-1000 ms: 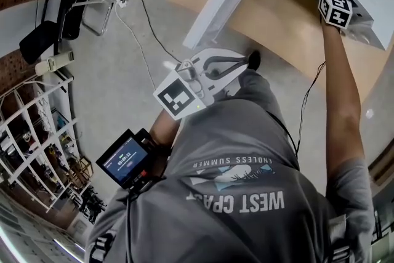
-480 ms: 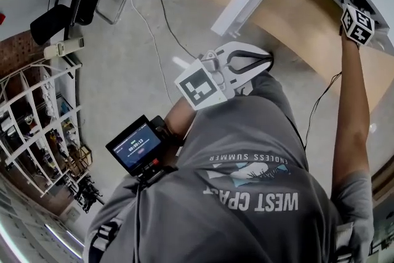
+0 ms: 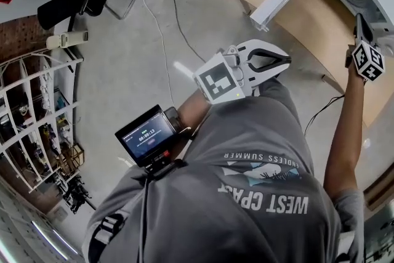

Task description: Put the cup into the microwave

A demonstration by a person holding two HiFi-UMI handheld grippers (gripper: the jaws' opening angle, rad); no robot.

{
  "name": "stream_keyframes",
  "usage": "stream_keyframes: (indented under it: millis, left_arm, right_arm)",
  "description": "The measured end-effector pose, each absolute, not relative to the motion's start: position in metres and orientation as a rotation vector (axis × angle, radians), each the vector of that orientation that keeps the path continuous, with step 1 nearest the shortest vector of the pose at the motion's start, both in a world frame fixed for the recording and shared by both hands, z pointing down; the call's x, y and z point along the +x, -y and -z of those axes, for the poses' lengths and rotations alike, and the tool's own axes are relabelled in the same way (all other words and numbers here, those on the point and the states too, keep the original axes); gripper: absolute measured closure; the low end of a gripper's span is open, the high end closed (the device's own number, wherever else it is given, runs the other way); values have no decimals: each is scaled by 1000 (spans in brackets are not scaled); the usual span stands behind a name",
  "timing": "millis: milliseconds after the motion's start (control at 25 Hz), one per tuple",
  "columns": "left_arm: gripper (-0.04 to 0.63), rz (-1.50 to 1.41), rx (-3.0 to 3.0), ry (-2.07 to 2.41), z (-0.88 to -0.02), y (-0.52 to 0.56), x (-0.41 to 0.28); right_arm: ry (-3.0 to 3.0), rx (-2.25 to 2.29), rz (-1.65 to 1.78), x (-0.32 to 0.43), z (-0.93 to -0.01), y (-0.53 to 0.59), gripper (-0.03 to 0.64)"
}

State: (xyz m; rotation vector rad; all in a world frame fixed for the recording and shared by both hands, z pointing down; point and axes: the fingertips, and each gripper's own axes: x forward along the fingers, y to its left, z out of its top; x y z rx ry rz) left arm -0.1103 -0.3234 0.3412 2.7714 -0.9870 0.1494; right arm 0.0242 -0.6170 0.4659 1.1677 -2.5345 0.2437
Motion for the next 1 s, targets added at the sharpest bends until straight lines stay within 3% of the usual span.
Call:
stream_keyframes:
  millis: [1000]
  left_arm:
    - [572, -135, 3092, 806, -426, 159, -113]
  right_arm:
    - [2826, 980, -81, -20, -420, 286, 596]
